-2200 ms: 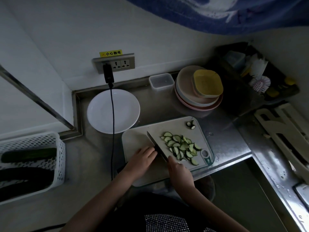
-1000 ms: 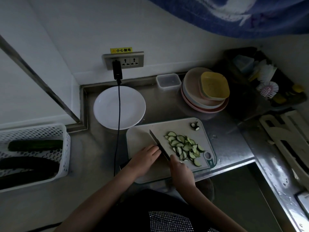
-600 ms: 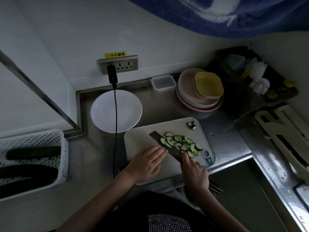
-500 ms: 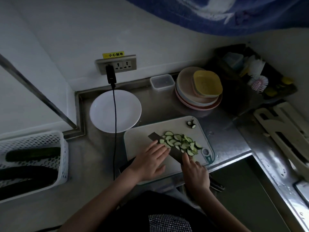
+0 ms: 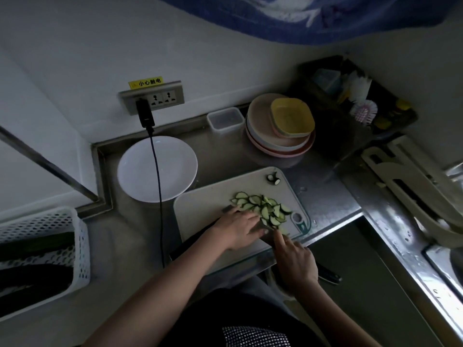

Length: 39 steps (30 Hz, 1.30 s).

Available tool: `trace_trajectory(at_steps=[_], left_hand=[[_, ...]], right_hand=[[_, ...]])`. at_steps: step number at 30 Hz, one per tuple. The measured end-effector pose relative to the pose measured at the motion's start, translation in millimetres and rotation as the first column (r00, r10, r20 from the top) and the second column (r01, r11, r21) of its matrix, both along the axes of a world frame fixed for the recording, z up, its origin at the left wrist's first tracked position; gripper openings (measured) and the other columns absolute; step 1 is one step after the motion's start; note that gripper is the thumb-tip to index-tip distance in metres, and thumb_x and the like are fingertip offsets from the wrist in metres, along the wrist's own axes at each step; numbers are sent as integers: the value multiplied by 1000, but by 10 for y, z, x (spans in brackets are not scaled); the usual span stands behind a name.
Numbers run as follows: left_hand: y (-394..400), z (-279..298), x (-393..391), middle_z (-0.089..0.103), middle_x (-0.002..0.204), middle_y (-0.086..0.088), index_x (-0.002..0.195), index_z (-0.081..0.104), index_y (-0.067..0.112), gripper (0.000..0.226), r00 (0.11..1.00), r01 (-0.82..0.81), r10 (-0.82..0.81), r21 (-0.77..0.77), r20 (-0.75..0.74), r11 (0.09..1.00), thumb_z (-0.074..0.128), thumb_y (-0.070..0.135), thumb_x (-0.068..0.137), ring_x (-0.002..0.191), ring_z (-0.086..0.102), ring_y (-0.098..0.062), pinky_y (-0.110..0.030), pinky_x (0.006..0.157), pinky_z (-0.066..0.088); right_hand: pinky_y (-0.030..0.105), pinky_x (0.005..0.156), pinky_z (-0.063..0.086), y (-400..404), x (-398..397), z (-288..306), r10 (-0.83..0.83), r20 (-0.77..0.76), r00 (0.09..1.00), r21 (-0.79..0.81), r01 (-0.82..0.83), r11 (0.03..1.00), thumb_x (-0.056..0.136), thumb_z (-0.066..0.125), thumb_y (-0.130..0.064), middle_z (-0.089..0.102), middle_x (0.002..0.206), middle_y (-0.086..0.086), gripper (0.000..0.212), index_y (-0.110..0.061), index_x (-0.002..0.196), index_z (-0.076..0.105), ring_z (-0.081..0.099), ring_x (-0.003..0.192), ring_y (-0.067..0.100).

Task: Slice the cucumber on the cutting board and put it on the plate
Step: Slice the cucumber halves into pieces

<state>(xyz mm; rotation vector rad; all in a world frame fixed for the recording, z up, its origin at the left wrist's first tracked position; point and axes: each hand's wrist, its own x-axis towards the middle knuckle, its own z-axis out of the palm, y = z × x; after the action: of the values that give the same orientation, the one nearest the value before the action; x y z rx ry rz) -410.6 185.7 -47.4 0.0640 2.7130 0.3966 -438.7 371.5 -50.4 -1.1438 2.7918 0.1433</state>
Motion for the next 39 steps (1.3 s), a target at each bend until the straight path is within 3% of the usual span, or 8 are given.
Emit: trace_trajectory(at_steps=[4, 9, 14, 20, 28, 34, 36, 39], left_hand=[[-100, -84, 139, 27, 153, -8, 145, 32, 7, 63, 962, -66, 104, 154, -253, 986, 19, 46, 98, 142, 18, -18, -32, 117, 6], [-343, -200, 691, 56, 109, -10, 110, 58, 3, 32, 649, -353, 500, 354, -573, 866, 38, 21, 93, 100, 53, -24, -33, 86, 43], [-392, -447, 960, 52, 106, -6, 110, 55, 9, 36, 817, -354, 406, 199, -410, 914, 46, 33, 85, 95, 53, -25, -41, 74, 53], [-203, -130, 624, 55, 131, -12, 127, 57, 2, 46, 691, -100, 154, 118, -706, 988, 46, 28, 91, 124, 47, -27, -43, 108, 32], [-238, -129, 346, 69, 85, -2, 81, 70, 10, 43, 790, -146, 183, 111, -585, 983, 43, 42, 86, 87, 63, -20, -37, 112, 22], [-242, -32, 80, 41, 145, -4, 136, 47, 13, 71, 975, -47, 56, 47, -214, 998, 13, 57, 92, 136, 32, -16, -33, 114, 1], [-258, -60, 84, 35, 150, -5, 143, 38, 11, 69, 967, -49, 61, 55, -247, 997, 13, 51, 93, 141, 23, -17, -36, 114, -5], [-291, -156, 290, 52, 132, -15, 128, 53, 2, 48, 777, -191, 270, 196, -569, 962, 31, 29, 95, 126, 44, -28, -42, 110, 24]], right_hand=[[29, 34, 41, -43, 95, 31, -48, -59, 997, 4, 48, 999, 47, 87, -15, 69, 74, 2, 73, -15, 107, 45, 64, 48, 22], [32, 50, 42, -118, 156, 96, -191, 133, 973, -120, 207, 971, 96, 47, -29, 67, 89, 0, 16, -22, 110, 43, 66, 70, 29], [31, 48, 36, -242, 250, 139, -298, 282, 912, -323, 383, 866, 99, 41, -33, 63, 74, 2, 15, -22, 106, 49, 61, 64, 29], [31, 49, 44, -198, 277, 183, -248, 119, 961, -191, 268, 944, 96, 48, -30, 65, 80, 0, 13, -26, 108, 48, 65, 65, 30], [29, 34, 43, -61, 215, 130, -70, -65, 995, -58, 67, 996, 68, 81, -13, 67, 69, 3, 47, -23, 107, 57, 62, 47, 26], [30, 38, 44, 26, 189, 124, -76, -39, 996, -57, 74, 996, 75, 74, -13, 69, 79, 3, 45, -24, 114, 56, 66, 55, 25], [28, 35, 40, 42, 198, 131, -96, -28, 995, -78, 94, 993, 71, 78, -13, 67, 72, 1, 45, -24, 109, 57, 63, 50, 23], [30, 39, 41, 57, 234, 182, -230, 52, 972, -135, 235, 963, 85, 66, -23, 62, 70, -1, 25, -25, 105, 52, 61, 52, 24]])
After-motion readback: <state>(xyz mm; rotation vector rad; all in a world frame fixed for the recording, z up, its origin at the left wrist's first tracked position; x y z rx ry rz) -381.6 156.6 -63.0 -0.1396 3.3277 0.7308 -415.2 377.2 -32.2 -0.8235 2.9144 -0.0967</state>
